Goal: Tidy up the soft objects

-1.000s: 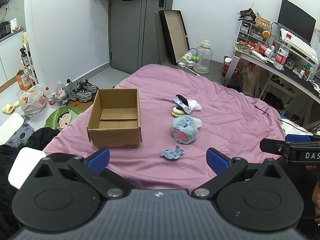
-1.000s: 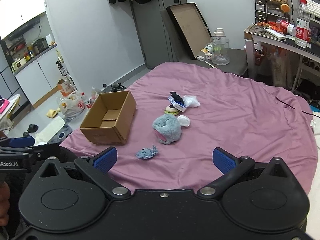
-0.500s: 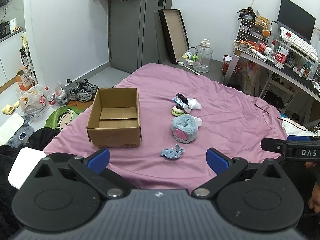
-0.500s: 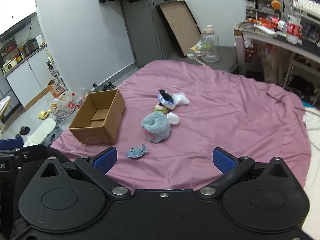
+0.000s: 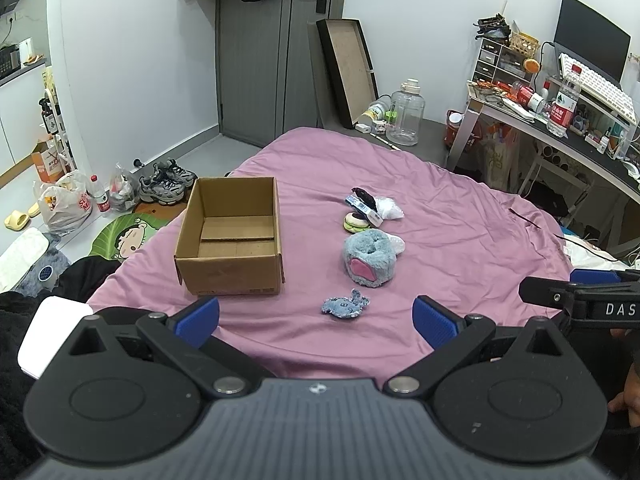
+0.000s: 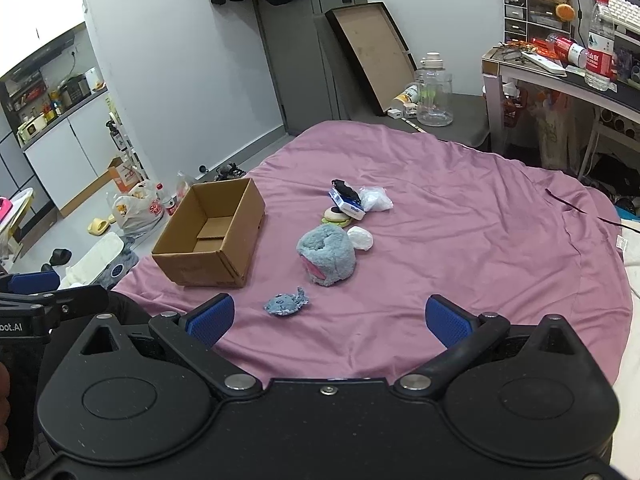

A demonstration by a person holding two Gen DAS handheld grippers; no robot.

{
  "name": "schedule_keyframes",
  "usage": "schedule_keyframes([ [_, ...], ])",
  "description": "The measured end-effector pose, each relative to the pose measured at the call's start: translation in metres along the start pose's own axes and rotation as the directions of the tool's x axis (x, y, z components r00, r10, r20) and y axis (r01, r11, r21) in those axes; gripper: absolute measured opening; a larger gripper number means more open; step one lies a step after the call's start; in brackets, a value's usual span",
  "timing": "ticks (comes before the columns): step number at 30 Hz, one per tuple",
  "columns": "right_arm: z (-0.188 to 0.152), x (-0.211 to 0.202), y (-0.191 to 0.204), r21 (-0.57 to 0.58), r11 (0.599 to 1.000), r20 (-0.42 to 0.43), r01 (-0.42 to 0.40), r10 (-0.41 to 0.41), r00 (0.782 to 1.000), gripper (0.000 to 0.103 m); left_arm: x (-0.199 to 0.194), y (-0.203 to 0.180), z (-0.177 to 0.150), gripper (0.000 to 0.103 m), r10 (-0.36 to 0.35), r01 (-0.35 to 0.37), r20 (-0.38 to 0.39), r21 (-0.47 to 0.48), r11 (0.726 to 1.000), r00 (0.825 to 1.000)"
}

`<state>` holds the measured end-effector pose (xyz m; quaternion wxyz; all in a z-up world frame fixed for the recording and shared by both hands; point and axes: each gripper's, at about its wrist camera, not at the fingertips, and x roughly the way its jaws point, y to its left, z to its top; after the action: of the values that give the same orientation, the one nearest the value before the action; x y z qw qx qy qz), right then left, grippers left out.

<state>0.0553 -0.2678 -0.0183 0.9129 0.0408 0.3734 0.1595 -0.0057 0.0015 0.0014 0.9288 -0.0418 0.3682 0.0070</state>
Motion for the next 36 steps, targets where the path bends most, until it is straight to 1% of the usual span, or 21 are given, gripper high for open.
schedule_keyframes([
  [5,-0.001,0.001,0.003,-0.013,1.0,-0.007,0.001,-0.001,1.0,0.103,-0.001,0.0,0.001,0.102,-0.001,0.001,0.0,0.001,1.0,1.0],
  [9,-0.002,0.003,0.004,-0.021,1.0,-0.015,0.017,-0.018,1.0,0.103,-0.001,-0.001,0.001,0.102,-0.002,0.002,-0.003,0.001,1.0,1.0],
  [18,-0.002,0.005,0.003,-0.021,1.0,-0.019,0.016,-0.017,1.0,0.103,0.0,-0.002,0.001,0.102,-0.002,0.002,-0.011,0.003,1.0,1.0],
  [22,-0.004,0.005,0.002,-0.022,1.0,-0.018,0.013,-0.013,1.0,0.103,0.007,-0.004,0.0,0.102,-0.001,0.001,-0.025,0.005,1.0,1.0],
  [25,-0.002,0.01,0.001,-0.024,0.999,-0.026,0.028,-0.029,0.999,0.103,0.014,-0.006,0.001,0.102,-0.001,0.001,-0.03,0.0,1.0,1.0],
  [31,0.005,0.015,-0.006,-0.021,1.0,-0.032,0.012,-0.013,0.999,0.103,0.03,-0.011,0.003,0.102,-0.004,0.004,-0.043,-0.004,1.0,0.999],
  [33,0.008,0.019,-0.008,-0.032,0.999,-0.036,0.03,-0.031,0.999,0.103,0.037,-0.012,0.003,0.102,-0.005,0.005,-0.049,-0.005,1.0,0.999],
  [35,0.01,0.029,-0.01,-0.055,0.996,-0.061,0.074,-0.077,0.995,0.103,0.045,-0.014,0.004,0.102,-0.006,0.006,-0.057,-0.005,1.0,0.998],
  [36,0.011,0.033,-0.012,-0.058,0.995,-0.071,0.079,-0.083,0.994,0.103,0.049,-0.014,0.004,0.102,-0.007,0.006,-0.061,-0.006,1.0,0.998],
])
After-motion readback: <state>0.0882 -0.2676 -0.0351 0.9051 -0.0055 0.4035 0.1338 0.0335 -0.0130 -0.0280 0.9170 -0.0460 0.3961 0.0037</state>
